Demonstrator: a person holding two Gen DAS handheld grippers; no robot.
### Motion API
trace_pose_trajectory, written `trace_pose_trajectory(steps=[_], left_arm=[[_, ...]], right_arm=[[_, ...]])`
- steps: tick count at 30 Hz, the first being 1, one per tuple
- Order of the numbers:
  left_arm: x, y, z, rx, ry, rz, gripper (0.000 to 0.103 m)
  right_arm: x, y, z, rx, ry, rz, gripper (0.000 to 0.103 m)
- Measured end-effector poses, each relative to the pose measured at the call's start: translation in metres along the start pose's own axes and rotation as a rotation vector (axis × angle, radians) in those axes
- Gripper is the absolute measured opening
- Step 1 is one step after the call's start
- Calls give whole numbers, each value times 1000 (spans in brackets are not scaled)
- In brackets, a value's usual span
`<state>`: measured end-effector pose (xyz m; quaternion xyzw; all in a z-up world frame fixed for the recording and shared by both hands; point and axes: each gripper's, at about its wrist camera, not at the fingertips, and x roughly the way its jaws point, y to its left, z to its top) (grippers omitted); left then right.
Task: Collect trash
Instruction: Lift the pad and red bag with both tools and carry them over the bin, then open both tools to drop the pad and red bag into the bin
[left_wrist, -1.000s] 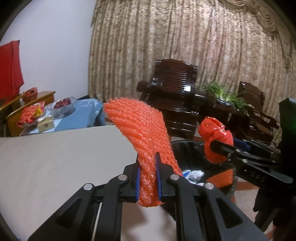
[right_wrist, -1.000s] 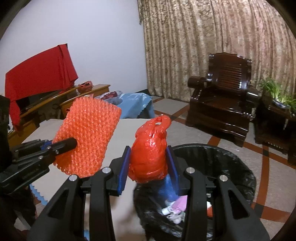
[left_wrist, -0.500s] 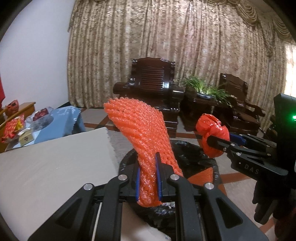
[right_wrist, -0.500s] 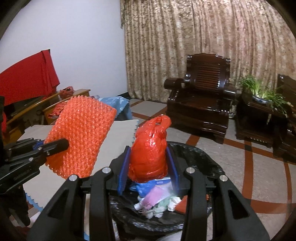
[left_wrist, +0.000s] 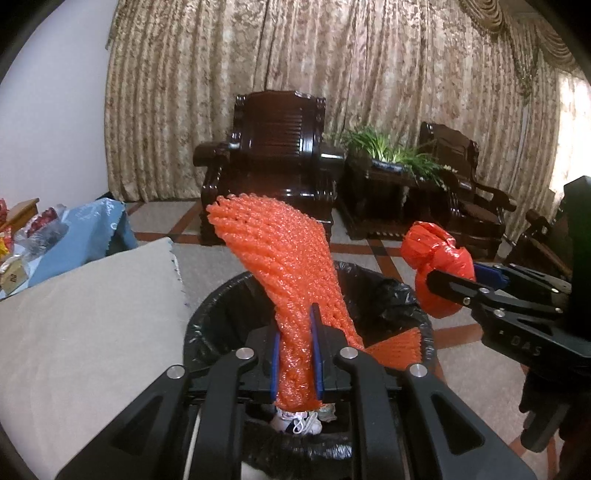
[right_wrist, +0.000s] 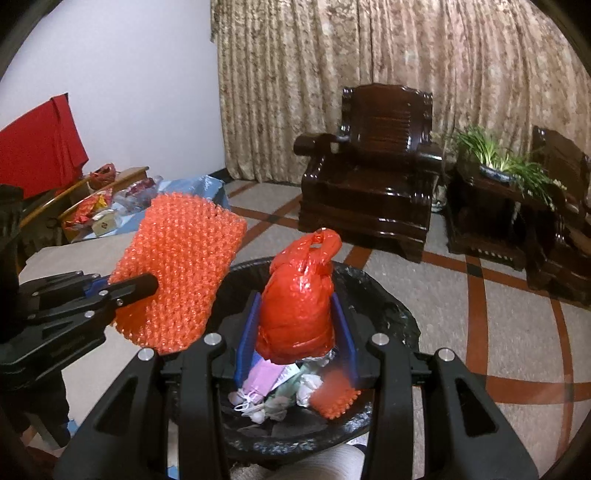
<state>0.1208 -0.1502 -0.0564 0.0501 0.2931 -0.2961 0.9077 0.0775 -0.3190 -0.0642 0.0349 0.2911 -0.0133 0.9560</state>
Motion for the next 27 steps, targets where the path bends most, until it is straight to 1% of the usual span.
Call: trace_pose_trajectory(steps=[9,20,23,26,27], left_arm=[[54,-2,2,9,62,-4,13],[94,9,-5,13,134,-4,14],[104,12,-7,9,151,-10,14],[109,16,-7,2,163,-16,18],[109,18,-7,-1,164,-19,21]], right_arm=[[39,-7,1,1,43,-4,37],[90,-14,1,1,116,2,37],[100,-14,2,-2,121,7,37],[106,-14,4,-13,125,-4,44],[108,-13,4,-14,126,-4,47]])
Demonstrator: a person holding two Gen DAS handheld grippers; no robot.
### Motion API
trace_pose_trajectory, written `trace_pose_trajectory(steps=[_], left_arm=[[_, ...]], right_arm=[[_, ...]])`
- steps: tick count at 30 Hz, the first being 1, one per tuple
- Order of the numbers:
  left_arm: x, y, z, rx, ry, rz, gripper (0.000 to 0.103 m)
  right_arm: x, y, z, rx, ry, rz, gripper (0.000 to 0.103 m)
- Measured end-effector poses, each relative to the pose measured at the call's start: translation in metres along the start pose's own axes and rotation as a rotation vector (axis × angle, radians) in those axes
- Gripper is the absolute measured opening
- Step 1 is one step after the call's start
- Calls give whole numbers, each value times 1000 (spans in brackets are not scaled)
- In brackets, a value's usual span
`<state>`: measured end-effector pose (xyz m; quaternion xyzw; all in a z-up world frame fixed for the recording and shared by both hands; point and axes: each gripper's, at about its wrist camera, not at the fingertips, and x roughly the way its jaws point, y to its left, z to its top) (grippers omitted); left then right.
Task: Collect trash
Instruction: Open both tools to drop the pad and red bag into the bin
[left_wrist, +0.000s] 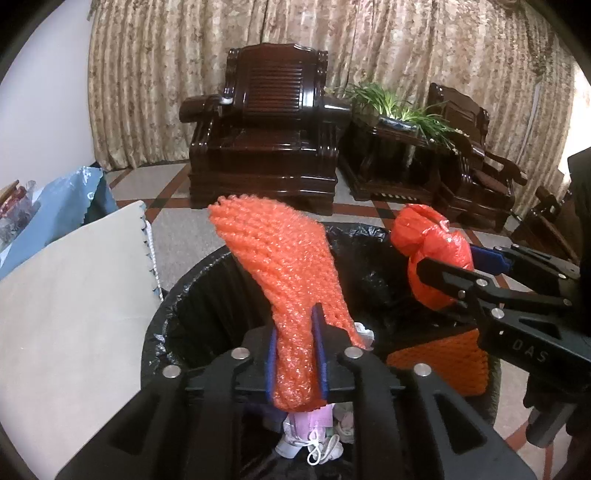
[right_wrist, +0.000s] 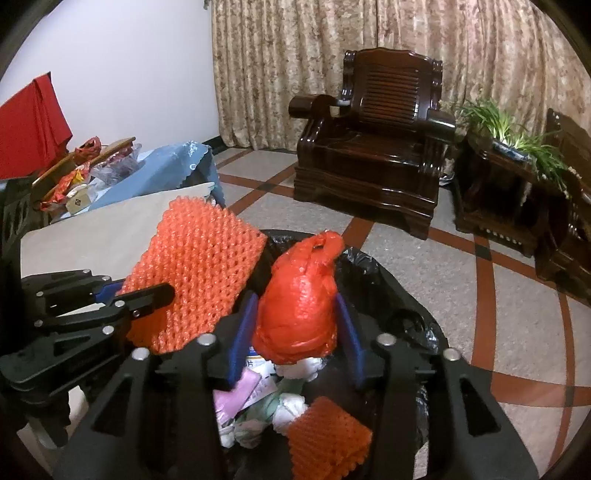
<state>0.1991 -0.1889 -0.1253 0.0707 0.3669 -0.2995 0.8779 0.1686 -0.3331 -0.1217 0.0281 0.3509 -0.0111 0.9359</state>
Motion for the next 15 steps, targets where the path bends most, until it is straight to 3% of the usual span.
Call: trace_pose_trajectory(steps=[3,9,15], left_arm=[[-1,6,0,-10,1,7,35],[-13,17,-5,-20,-10,21,62],[-38,24,-8,-39,-42,46,84]], right_arm=[[-1,0,1,-5,-12,-12,58],[-13,0,0,1,-38,-31,91],[-28,1,0,25,-46,-20,96]])
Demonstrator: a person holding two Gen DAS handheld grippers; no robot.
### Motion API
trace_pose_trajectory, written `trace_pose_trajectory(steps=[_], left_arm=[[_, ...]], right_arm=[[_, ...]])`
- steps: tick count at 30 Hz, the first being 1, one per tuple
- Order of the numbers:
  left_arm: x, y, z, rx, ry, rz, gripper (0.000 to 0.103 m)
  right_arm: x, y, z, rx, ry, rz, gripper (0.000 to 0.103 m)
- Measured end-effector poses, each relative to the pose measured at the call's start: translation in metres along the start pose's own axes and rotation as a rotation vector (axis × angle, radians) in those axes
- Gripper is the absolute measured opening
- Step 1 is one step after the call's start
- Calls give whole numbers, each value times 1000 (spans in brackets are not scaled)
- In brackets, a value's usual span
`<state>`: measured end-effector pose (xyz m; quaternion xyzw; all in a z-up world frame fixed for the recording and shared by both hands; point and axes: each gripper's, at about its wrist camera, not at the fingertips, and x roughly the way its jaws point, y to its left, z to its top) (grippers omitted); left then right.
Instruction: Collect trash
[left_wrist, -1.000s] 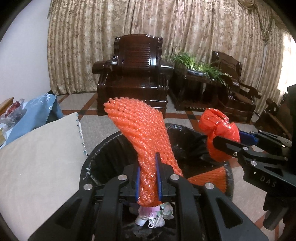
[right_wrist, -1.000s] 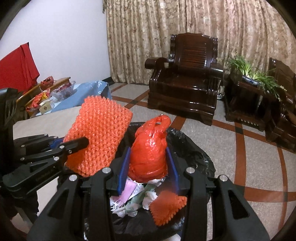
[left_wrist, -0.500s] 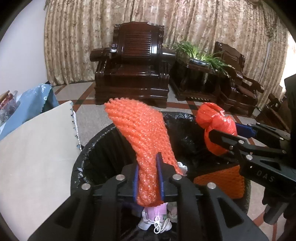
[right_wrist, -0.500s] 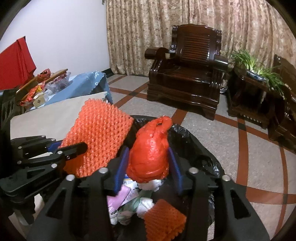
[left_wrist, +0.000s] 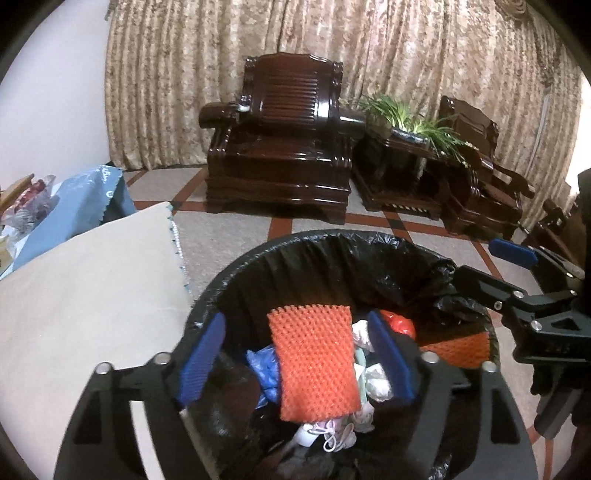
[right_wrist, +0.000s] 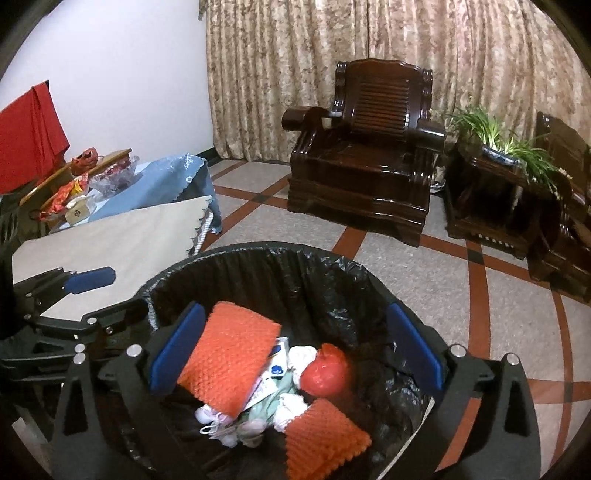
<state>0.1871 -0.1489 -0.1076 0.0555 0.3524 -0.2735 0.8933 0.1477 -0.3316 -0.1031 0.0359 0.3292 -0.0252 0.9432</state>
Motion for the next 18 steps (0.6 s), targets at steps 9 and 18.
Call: trace_pose_trajectory(steps=[9,18], left_arm=[[-56,13,-1,-53,-57,40,97],[-107,14,-16,-95,-81,79,97]], right_arm=[[-46,23,0,16,-13,53,98],[-93,55,0,-5,-38,86,98]])
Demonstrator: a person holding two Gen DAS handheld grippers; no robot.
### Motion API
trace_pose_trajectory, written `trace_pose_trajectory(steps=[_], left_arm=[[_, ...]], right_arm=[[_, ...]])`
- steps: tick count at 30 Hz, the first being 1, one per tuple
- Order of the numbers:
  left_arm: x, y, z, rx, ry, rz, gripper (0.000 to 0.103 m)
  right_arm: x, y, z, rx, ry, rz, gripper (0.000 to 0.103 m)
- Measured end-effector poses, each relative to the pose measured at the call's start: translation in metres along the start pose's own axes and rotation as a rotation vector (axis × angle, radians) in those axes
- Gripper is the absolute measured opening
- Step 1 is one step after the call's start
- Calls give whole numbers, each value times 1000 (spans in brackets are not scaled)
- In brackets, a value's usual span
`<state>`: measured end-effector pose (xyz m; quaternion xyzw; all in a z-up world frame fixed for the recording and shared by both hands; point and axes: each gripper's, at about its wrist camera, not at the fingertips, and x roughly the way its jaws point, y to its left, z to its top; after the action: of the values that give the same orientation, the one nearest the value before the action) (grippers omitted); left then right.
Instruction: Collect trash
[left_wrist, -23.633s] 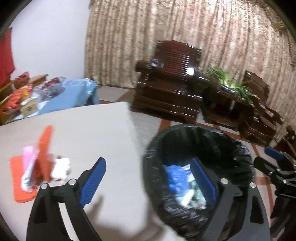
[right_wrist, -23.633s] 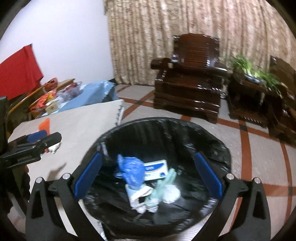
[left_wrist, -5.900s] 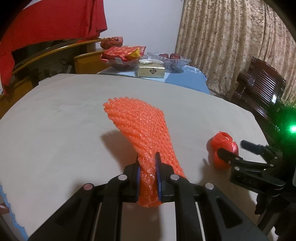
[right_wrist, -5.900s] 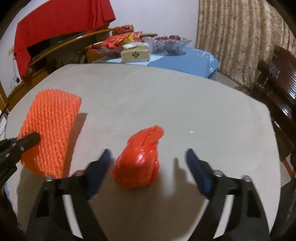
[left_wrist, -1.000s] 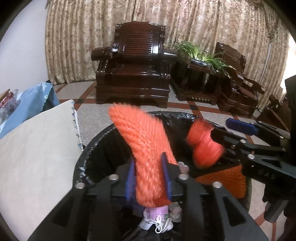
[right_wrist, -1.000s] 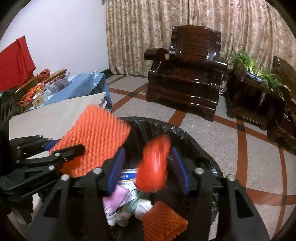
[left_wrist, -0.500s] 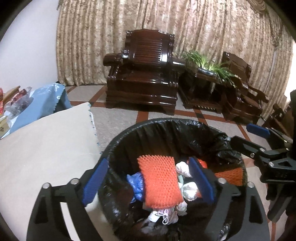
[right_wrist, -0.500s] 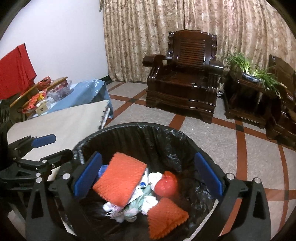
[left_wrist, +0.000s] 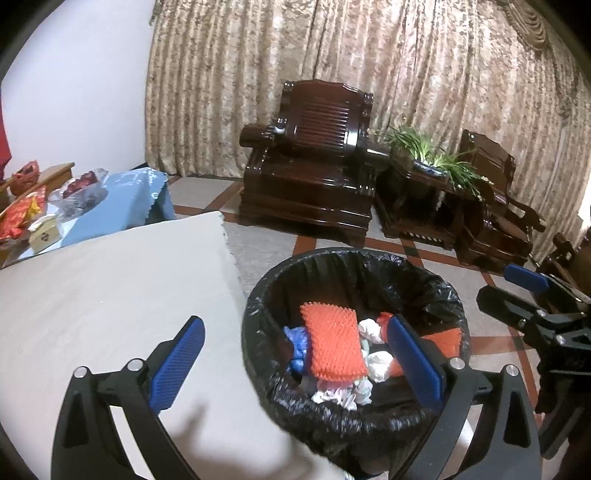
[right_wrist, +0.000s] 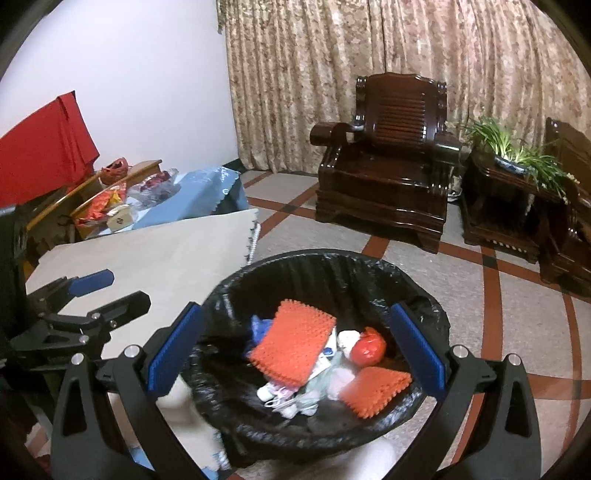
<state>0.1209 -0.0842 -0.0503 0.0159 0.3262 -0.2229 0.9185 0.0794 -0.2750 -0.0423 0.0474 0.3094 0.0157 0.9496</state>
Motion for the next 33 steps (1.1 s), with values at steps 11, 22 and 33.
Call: trace_pose_trajectory(steps=[11,22,33], left_arm=[[-48,1,-1,-8,-51,34,97],[-86,-5,3,-1,-118,53,97],[-106,-3,7,-15,-158,67,97]], right_arm=[[-37,25,8,-14,-32,36,98],[-64,41,18,-63,-81,37,98],[-78,54,24,-108,-113,46,98]])
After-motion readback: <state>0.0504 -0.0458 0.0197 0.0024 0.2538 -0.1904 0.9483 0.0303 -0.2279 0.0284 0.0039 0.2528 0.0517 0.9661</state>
